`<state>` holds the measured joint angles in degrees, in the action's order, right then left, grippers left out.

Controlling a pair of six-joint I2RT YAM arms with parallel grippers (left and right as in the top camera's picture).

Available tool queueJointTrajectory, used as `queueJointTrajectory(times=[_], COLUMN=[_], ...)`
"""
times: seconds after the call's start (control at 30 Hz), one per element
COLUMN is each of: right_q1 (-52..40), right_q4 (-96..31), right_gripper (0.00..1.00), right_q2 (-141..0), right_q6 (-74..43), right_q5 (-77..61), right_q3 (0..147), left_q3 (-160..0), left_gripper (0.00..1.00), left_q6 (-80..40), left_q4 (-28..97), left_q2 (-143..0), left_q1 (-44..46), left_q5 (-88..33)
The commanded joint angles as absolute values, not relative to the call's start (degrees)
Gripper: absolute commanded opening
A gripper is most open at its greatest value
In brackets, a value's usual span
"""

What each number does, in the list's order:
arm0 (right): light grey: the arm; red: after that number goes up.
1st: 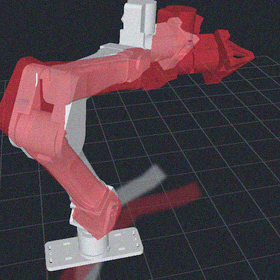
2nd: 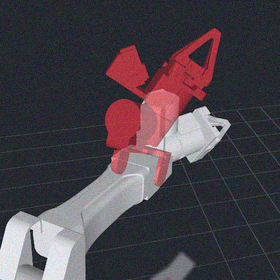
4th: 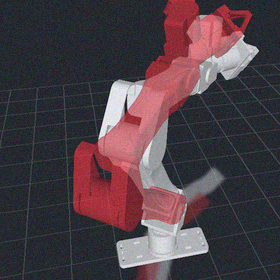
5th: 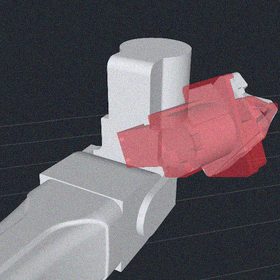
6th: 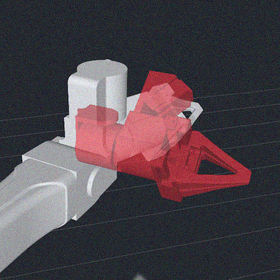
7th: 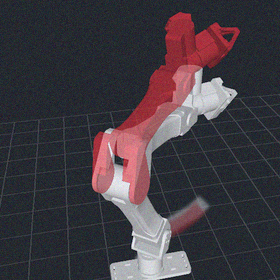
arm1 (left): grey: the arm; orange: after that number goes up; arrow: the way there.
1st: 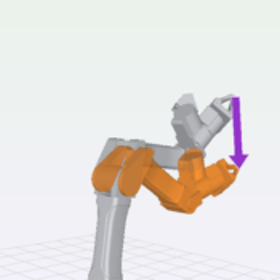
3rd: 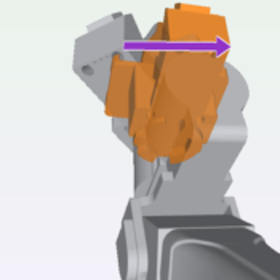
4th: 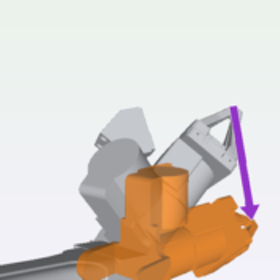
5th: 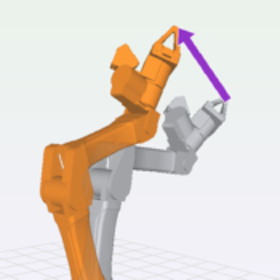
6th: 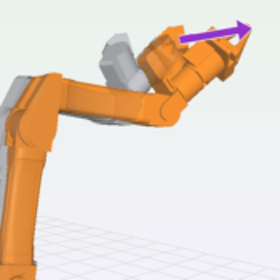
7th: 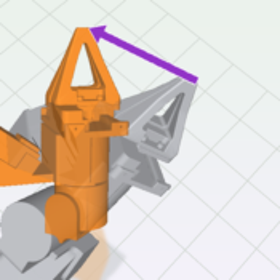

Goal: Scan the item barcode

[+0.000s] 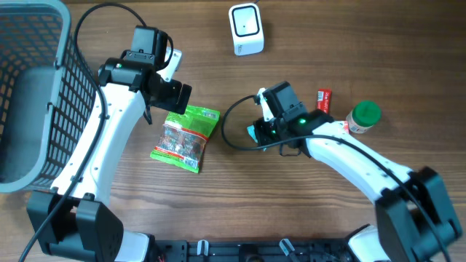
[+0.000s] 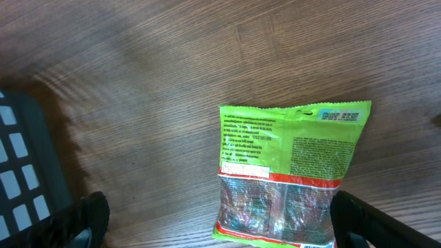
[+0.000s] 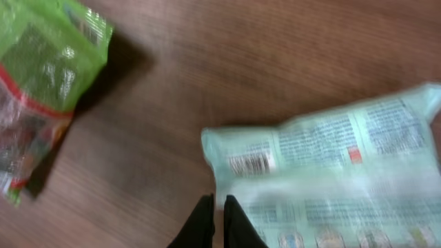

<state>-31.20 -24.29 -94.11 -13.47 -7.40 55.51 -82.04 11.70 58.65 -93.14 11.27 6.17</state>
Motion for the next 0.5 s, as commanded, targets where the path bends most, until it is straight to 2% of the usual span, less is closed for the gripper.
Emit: queueJointTrajectory(times=[0.0, 0.17, 0.33, 0.47], right_q1=[-31.18, -30.74, -30.68, -30.72], right_q4=[-23.4, -30.15, -41.6, -41.93], right_gripper=[0.09, 0.12, 0.13, 0.13], right_q2=[-100.27, -101.78, -101.67, -101.62], right_q6=[-13.89, -11.92, -10.5, -10.39], right_q5=[-5.76, -3.68, 12.08, 9.04], right_q3=[53.89, 53.89, 54.22, 55.48], left_q3=[-82.61, -82.61, -82.61, -82.61], left_gripper=[1.0, 1.0, 1.0, 1.0], left_q6=[12.19, 12.19, 12.19, 12.19], left_q4=[58.48, 58.48, 58.48, 58.48], left_q2=[-92.9, -92.9, -92.9, -92.9], left_q1=[11.4, 11.4, 11.4, 11.4], left_q5=[6.72, 6.72, 6.72, 6.72])
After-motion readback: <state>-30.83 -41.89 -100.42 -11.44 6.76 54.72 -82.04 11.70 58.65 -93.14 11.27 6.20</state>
